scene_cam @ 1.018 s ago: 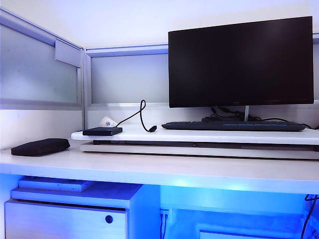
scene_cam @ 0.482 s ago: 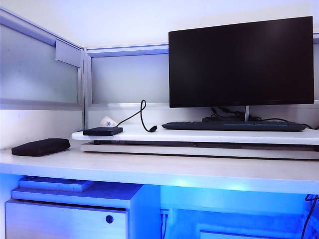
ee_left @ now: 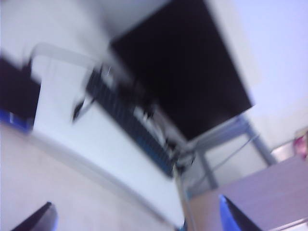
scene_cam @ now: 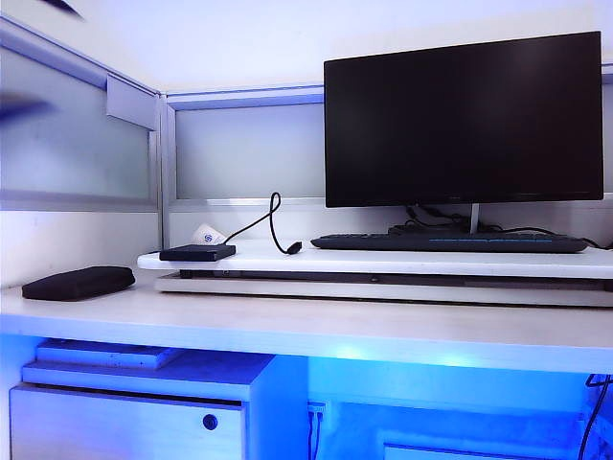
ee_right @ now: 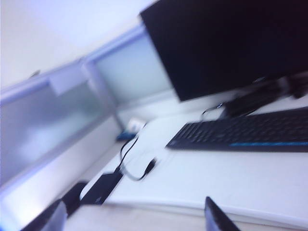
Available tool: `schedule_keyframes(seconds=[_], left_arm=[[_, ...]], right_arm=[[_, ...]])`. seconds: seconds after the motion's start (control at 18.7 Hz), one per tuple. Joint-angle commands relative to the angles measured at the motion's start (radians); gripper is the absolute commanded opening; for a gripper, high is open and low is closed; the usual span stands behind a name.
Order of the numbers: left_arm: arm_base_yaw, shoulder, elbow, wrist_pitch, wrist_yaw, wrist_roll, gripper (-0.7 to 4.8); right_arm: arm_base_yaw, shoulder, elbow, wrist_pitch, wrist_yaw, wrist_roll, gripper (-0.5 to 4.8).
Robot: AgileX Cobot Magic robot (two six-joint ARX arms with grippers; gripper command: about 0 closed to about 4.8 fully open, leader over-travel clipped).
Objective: Unplug the data cable of the portable hard drive.
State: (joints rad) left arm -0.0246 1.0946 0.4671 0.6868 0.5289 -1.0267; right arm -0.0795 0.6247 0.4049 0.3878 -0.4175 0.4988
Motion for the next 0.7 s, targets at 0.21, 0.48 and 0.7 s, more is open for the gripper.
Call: schedule_keyframes(seconds=[0.21, 0.48, 0.7], left_arm=[[-0.075, 0.312, 0.138, 0.011, -0.007, -0.006, 4.79], [-0.075, 0.558, 0.290, 0.010, -0.005, -0.026, 4.79], [-0.075, 0.702, 0.389, 0.010, -0.003, -0.029, 4.79]], right_arm=[[0.036, 0.277, 0.151, 0.070, -0.056, -0.008, 4.35], [0.106, 0.408, 0.195, 0.149, -0.051, -0.055, 4.36], [0.151, 0.494, 0.212, 0.187, -0.044, -0.058, 4.36]])
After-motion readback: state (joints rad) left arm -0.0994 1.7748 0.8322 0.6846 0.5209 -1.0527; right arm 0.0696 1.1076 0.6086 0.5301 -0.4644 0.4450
